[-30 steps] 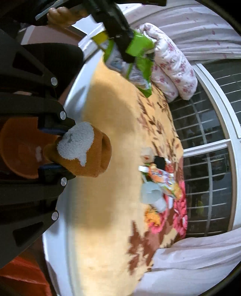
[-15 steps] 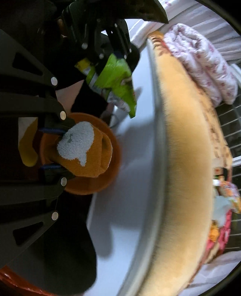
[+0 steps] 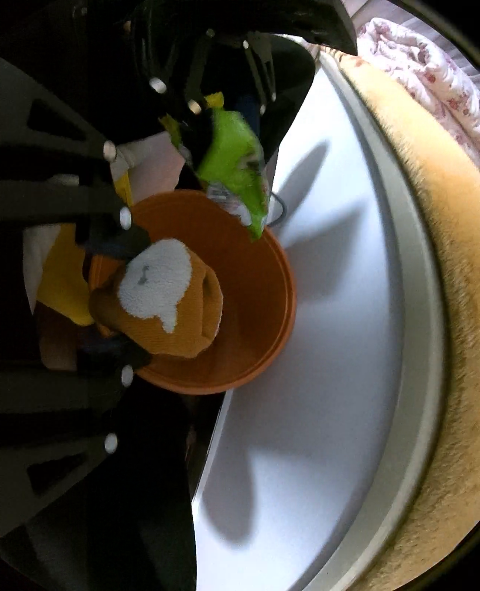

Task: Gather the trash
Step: 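Carry both items over the orange bucket and open both tools, then grasp the black item on the bed with the left tool, then grasp the orange juice pouch with the right tool, then lower pouch and black item into the orange bucket, open both tools, then grasp the blue milk carton with the right tool while the left tool approaches the pile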

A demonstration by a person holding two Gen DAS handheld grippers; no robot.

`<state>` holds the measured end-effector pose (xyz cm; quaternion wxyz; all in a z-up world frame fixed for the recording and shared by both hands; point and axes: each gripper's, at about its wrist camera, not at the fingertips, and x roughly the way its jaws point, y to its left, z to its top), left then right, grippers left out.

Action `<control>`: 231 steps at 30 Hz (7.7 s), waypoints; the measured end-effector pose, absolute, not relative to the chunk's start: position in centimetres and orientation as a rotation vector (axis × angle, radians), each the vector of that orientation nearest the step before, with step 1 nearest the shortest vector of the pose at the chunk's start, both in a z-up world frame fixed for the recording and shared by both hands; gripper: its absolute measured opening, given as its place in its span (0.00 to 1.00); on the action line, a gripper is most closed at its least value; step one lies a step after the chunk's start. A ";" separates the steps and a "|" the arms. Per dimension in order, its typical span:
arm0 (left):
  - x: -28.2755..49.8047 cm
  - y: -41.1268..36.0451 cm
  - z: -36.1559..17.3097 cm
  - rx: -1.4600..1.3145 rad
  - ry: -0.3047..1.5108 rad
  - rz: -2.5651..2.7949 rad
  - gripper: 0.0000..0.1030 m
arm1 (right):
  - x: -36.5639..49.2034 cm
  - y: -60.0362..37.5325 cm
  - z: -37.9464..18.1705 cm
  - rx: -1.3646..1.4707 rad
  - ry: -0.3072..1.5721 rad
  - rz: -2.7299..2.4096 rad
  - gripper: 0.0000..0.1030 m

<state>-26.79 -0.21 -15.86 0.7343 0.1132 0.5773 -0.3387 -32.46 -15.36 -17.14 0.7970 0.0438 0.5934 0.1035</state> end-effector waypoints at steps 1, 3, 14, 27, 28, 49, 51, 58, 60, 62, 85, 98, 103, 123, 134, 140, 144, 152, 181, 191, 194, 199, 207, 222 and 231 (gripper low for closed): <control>-26.6 0.0 -16.1 0.232 1.282 -0.743 0.75 | -32.3 -15.3 -17.4 0.089 1.281 0.213 0.48; -26.3 0.5 -16.4 0.206 1.300 -0.739 0.75 | -32.1 -15.4 -17.7 0.094 1.290 0.200 0.50; -26.5 2.2 -14.5 0.148 1.229 -0.739 0.75 | -33.1 -17.0 -14.9 0.136 1.189 0.172 0.60; -26.6 3.3 -7.7 0.173 1.019 -0.702 0.75 | -33.6 -19.2 -10.2 0.186 1.093 0.194 0.60; -26.2 3.2 -7.1 0.173 1.003 -0.700 0.75 | -33.3 -19.3 -9.8 0.186 1.075 0.196 0.60; 3.8 -10.2 0.2 0.013 0.981 -0.545 0.81 | -28.7 -27.6 -9.3 0.321 0.958 0.049 0.67; 6.3 -11.2 -1.0 -0.013 1.033 -0.547 0.81 | -28.6 -28.0 -9.5 0.330 0.957 0.047 0.67; 9.9 -13.0 -4.9 -0.042 1.122 -0.552 0.71 | -28.1 -29.5 -10.3 0.443 0.960 0.066 0.67; 9.7 -13.1 -4.7 -0.039 1.106 -0.588 0.57 | -28.0 -29.5 -10.5 0.452 0.962 0.065 0.67; 9.3 -13.2 -4.3 -0.013 1.093 -0.584 0.55 | -27.9 -29.3 -10.4 0.445 0.963 0.064 0.67; -13.9 3.0 1.7 0.116 0.714 -0.307 0.52 | -27.3 -28.2 0.4 0.431 1.116 0.022 0.76; -15.7 4.6 1.7 0.046 0.659 -0.285 0.52 | -8.0 -26.5 6.4 0.398 0.887 0.027 0.77; -16.1 3.8 1.3 0.074 0.645 -0.298 0.52 | -1.5 -27.3 2.1 0.505 0.985 -0.080 0.77; -17.9 2.9 2.2 0.015 0.692 -0.380 0.52 | -16.1 -22.0 10.8 0.258 0.696 0.114 0.48; -25.8 2.9 -1.5 0.166 0.747 -0.452 0.52 | -31.8 -19.1 2.8 0.108 0.739 0.180 0.48; -29.0 1.8 -6.7 0.265 0.806 -0.476 0.52 | -33.7 -17.8 -5.8 0.139 0.830 0.196 0.48; -29.4 1.6 -9.1 0.301 0.863 -0.468 0.52 | -34.3 -16.3 -9.9 0.093 0.875 0.197 0.48; -28.5 2.1 -10.8 0.271 0.931 -0.461 0.52 | -34.0 -16.1 -13.0 0.111 0.961 0.204 0.48; -27.6 1.8 -12.4 0.251 0.997 -0.488 0.89 | -33.9 -18.5 -13.4 0.183 0.966 0.116 0.78; -26.7 2.1 -6.8 0.221 0.856 -0.478 0.89 | -34.2 -20.0 -7.5 0.148 0.830 0.110 0.81; -24.8 1.9 -5.2 0.190 0.821 -0.469 0.89 | -32.6 -20.7 -5.5 0.146 0.795 0.115 0.81; -21.1 1.1 -2.3 0.146 0.770 -0.452 0.89 | -28.6 -21.4 -2.4 0.127 0.763 0.123 0.81; -14.2 -1.3 -1.1 0.093 0.785 -0.429 0.89 | -18.7 -23.0 3.9 0.094 0.731 0.157 0.82; -8.8 -2.8 -3.8 0.077 0.877 -0.429 0.89 | 9.0 -26.7 -0.2 0.171 1.090 0.050 0.76; -7.4 -2.8 -4.0 0.056 0.905 -0.428 0.89 | 9.8 -24.6 -3.2 -0.001 1.180 0.043 0.46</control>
